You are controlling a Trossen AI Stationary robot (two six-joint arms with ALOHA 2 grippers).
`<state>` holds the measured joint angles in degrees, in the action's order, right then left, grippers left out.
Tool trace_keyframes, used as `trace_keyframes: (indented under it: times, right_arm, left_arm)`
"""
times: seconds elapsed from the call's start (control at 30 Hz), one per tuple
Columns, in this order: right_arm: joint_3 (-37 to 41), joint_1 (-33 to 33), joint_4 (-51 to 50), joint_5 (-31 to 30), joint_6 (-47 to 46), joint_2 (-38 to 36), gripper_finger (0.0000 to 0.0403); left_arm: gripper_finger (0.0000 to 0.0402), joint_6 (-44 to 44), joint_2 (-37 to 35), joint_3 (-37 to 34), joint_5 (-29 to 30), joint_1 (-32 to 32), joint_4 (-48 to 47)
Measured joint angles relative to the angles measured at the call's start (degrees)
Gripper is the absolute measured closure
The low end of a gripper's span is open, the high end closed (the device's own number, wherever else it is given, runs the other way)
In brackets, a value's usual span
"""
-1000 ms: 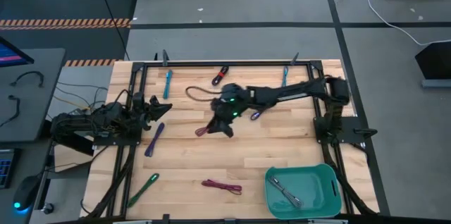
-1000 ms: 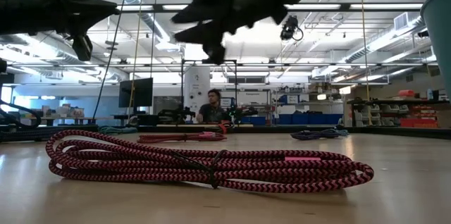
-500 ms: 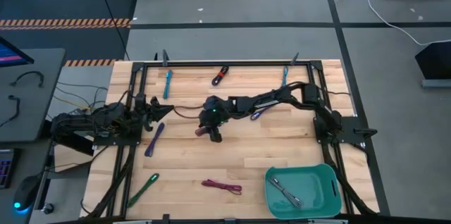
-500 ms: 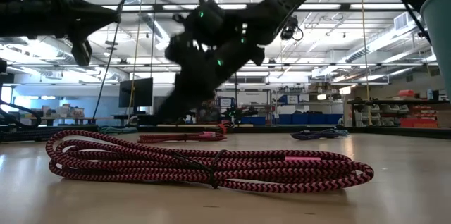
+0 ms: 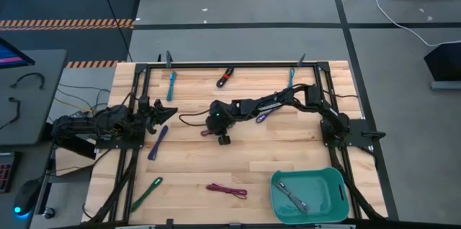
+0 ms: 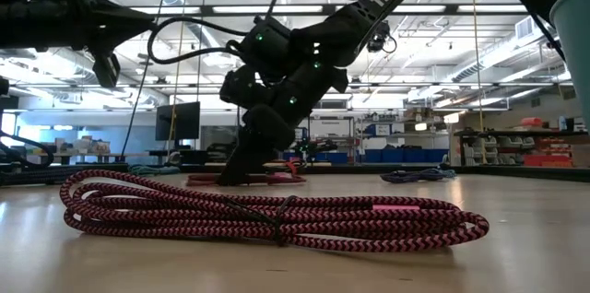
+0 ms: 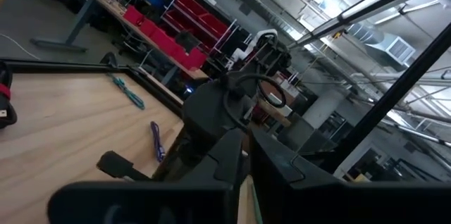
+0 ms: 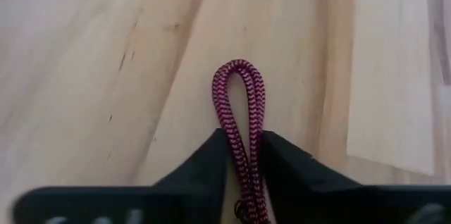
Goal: Pick and place USB-C Cables
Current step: Put the pink charger cable into the green bin
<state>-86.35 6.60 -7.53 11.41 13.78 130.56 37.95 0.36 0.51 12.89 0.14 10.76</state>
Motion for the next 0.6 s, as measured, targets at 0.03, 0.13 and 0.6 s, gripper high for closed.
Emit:
trace_keyframes:
  times: [0.03, 0.13, 0.6]
  right_arm:
    - [-0.04, 0.22, -0.58, 0.28, -2.76, 0.0, 0.035]
    - [0.1, 0.63, -6.21, -0.21, -14.16, -2.33, 0.0387]
    - [21.49, -8.11, -23.79, -8.94, -53.72, -31.84, 0.0391]
  left_arm:
    - [0.0368, -0.02, 0.0, 0.0, 0.06, 0.02, -0.02]
    - [0.0372, 0.18, 0.0, 0.0, 0.19, 0.02, 0.14]
    - [0.0369, -8.41, 0.0, 0.0, 4.24, 0.07, 0.34]
